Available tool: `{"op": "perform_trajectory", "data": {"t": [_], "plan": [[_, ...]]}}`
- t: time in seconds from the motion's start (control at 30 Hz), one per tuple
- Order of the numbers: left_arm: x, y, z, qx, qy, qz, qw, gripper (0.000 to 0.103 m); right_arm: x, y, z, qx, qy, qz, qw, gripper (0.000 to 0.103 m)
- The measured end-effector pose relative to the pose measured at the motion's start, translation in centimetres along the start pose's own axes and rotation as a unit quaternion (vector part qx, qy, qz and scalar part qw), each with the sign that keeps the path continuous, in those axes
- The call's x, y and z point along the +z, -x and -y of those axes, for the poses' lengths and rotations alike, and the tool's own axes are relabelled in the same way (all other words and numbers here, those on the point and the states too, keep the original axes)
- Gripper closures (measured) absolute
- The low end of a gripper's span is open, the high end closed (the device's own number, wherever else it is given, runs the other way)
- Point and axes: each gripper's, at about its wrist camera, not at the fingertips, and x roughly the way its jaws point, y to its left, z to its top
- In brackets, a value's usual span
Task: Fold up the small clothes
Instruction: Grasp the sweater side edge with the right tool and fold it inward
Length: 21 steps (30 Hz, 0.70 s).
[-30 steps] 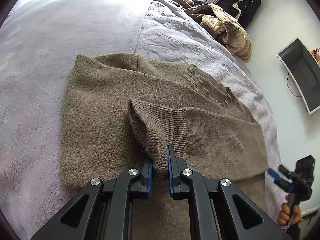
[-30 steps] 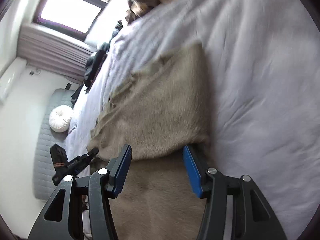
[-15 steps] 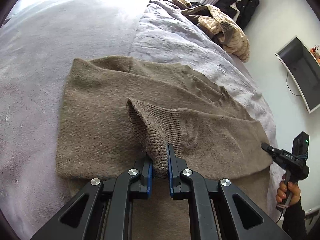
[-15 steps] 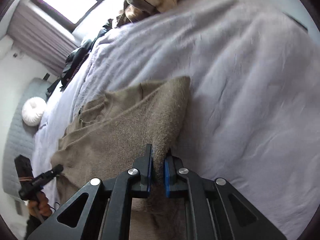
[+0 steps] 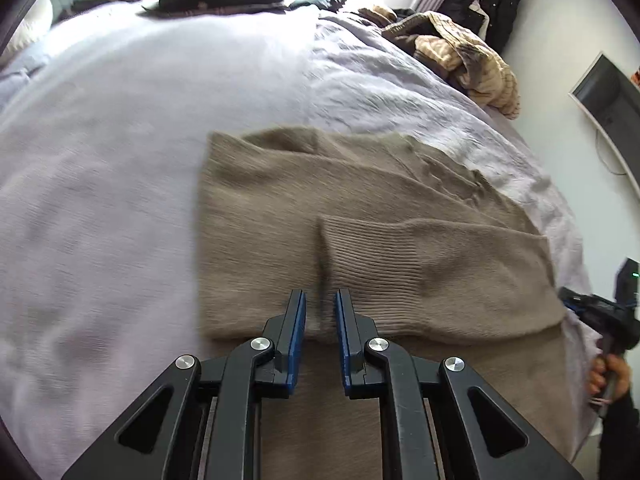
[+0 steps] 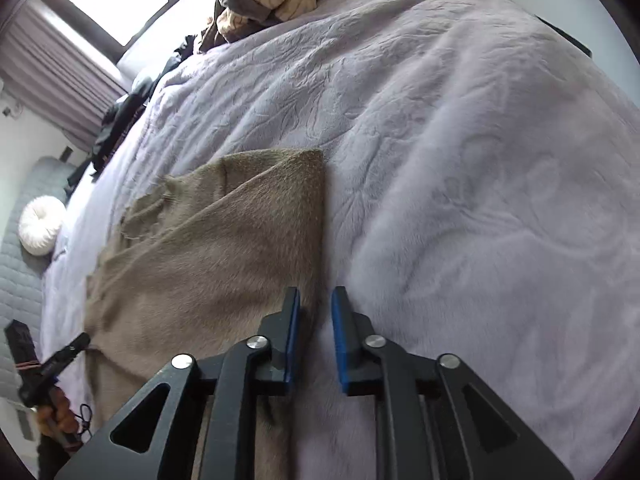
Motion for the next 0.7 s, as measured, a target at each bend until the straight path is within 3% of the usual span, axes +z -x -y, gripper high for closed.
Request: {"op": "perform_trajectory", "data": {"t": [0.03,0.1,0.23,0.3,0.4,0.43,0.47,0.5,0.6,0.7], "plan": [[0.0,0.4,-0.3,0.004,-0.001,0.003,1.0000,0.087,-0.5,0.5,-0.1,0.013,-0.003,0.000,1.000,0.053],[0.2,1.1,-0.5,0.011,-0.003,0.009,0.9999,0.087,-1.9,1.8,-0.5,0.053,-0.013,0.003,0.999,0.037],[0.6,2.0,0.4,0.000,-0.016,0.022,0.9996,0.087,-4.1,1.8,0.1,0.143,-0.074,-0.023,0.987,0.038],[0.7,1.7,1.2,-0.004,-0.023,0.022,0.9995,0.087,-4.8,0.5,0.9,0.161,-0.121,-0.041,0.979,0.042],[0.7,0.5,2.6,0.001,-0.033,0.013,0.9994,0.087,-5.0,-1.2,2.2,0.160,-0.170,-0.039,0.972,0.060],[0.7,0.1,3.0,0.003,-0.035,0.010,0.9993,0.087,-4.9,-1.5,2.3,0.162,-0.176,-0.034,0.970,0.068],[0.6,-0.3,3.3,0.006,-0.038,0.007,0.9992,0.087,-4.6,-1.7,2.1,0.162,-0.179,-0.025,0.970,0.088],[0.6,-0.7,3.6,0.011,-0.041,0.004,0.9991,0.087,-4.2,-1.5,2.0,0.153,-0.174,-0.014,0.973,0.096],[0.1,-1.9,3.9,0.037,-0.051,-0.009,0.9980,0.087,-3.6,-0.8,1.2,0.106,-0.128,0.004,0.986,0.097],[-0.5,-2.7,3.7,0.047,-0.066,-0.014,0.9966,0.087,-3.5,-1.8,1.0,0.066,-0.091,-0.005,0.994,0.097]]}}
